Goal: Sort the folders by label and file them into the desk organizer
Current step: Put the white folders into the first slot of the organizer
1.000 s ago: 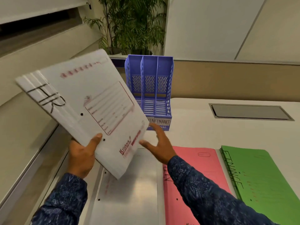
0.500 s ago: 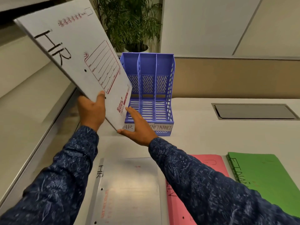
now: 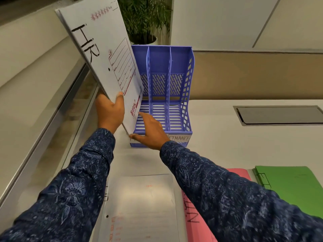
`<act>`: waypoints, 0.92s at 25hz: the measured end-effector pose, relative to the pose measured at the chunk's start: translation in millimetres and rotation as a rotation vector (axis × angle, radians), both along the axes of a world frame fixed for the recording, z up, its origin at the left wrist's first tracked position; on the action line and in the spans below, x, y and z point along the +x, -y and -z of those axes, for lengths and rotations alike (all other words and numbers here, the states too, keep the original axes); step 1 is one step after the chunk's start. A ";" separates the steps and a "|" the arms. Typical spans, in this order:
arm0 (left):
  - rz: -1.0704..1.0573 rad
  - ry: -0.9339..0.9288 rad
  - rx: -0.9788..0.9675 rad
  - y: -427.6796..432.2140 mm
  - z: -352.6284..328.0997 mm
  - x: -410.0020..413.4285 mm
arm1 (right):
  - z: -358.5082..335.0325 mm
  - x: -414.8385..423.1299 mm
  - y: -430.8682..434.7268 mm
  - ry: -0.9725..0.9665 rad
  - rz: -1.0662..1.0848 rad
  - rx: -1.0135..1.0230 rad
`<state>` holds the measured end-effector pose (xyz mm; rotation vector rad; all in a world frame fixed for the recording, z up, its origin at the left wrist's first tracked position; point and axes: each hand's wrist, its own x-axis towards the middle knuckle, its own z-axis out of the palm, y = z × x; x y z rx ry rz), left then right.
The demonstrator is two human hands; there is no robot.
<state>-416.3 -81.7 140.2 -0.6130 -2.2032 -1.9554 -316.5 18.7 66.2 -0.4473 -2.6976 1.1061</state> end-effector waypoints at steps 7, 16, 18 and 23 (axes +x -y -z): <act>-0.019 -0.059 0.011 -16.3 11.8 -6.3 | 6.1 -30.7 -8.5 0.070 -0.025 0.173; -0.020 -0.119 0.046 -18.7 5.0 -8.2 | 21.2 -32.0 -5.8 -0.028 -0.038 0.330; -0.012 -0.138 0.048 -21.3 7.6 -9.9 | 21.3 -31.3 -6.1 -0.045 -0.046 0.308; 0.001 -0.147 0.020 -23.8 13.6 -10.7 | 21.5 -27.2 -6.5 -0.042 -0.042 0.269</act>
